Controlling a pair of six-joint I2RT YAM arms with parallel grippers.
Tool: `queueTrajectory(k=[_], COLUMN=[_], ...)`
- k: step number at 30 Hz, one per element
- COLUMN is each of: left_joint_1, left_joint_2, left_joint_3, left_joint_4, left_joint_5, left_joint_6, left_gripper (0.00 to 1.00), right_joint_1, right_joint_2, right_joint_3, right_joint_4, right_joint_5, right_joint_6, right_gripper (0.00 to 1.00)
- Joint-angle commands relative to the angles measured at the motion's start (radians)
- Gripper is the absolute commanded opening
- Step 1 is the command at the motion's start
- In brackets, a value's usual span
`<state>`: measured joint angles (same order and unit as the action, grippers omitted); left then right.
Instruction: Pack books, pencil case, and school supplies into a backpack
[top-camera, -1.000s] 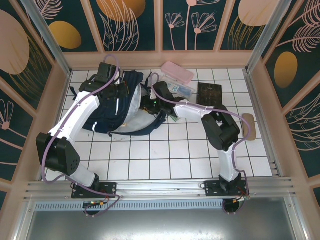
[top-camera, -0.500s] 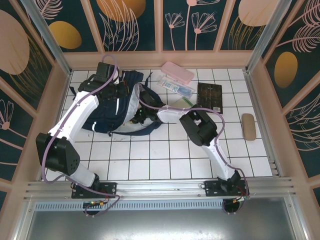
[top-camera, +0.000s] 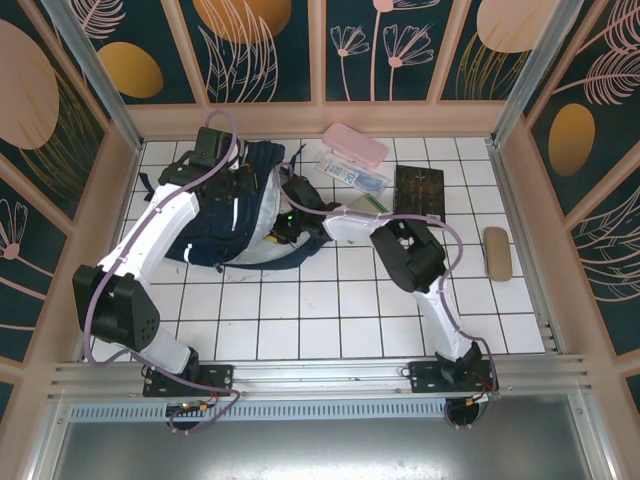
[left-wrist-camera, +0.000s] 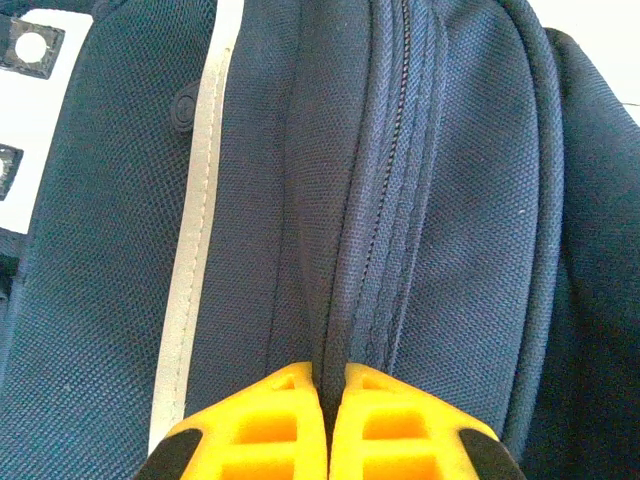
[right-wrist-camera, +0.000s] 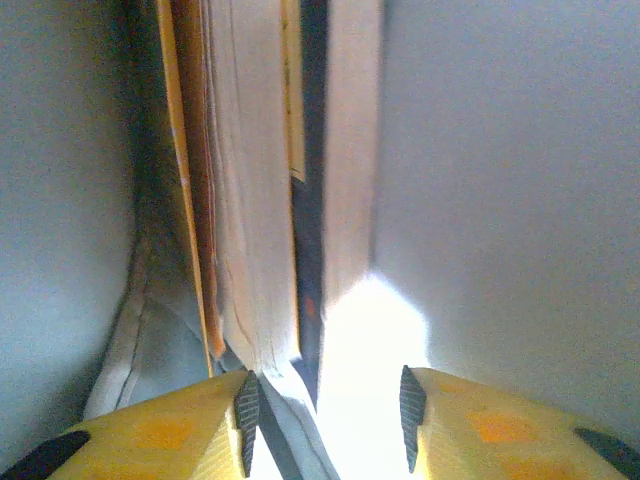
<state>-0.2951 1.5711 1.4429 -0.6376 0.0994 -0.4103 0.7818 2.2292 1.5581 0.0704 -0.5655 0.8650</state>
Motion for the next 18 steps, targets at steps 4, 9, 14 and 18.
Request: queueTrajectory(k=[4, 9, 14, 18], left_joint_1=[0.009, 0.01, 0.008, 0.009], left_joint_2=[-0.019, -0.003, 0.009, 0.012], left_joint_3=[-0.065, -0.116, -0.15, -0.157], left_joint_4=[-0.008, 0.008, 0.04, 0.058], left_joint_5=[-0.149, -0.165, -0.101, -0.044], left_joint_6=[0.076, 0.089, 0.081, 0.058], left_gripper=[0.0, 0.0, 0.0, 0.19], right_joint_1=[-0.067, -0.14, -0.288, -0.439], right_joint_2=[-0.279, -0.45, -0.58, -0.623], right_joint_3=[-0.21, -0.378, -0.494, -0.528], right_joint_4=[-0.062, -0.111, -0.17, -0.206], right_joint_5=[0.1, 0.174, 0.262, 0.344], right_joint_6=[-0.091, -0.139, -0.191, -0.234], right_gripper=[0.44, 0.41, 0.31, 0.19])
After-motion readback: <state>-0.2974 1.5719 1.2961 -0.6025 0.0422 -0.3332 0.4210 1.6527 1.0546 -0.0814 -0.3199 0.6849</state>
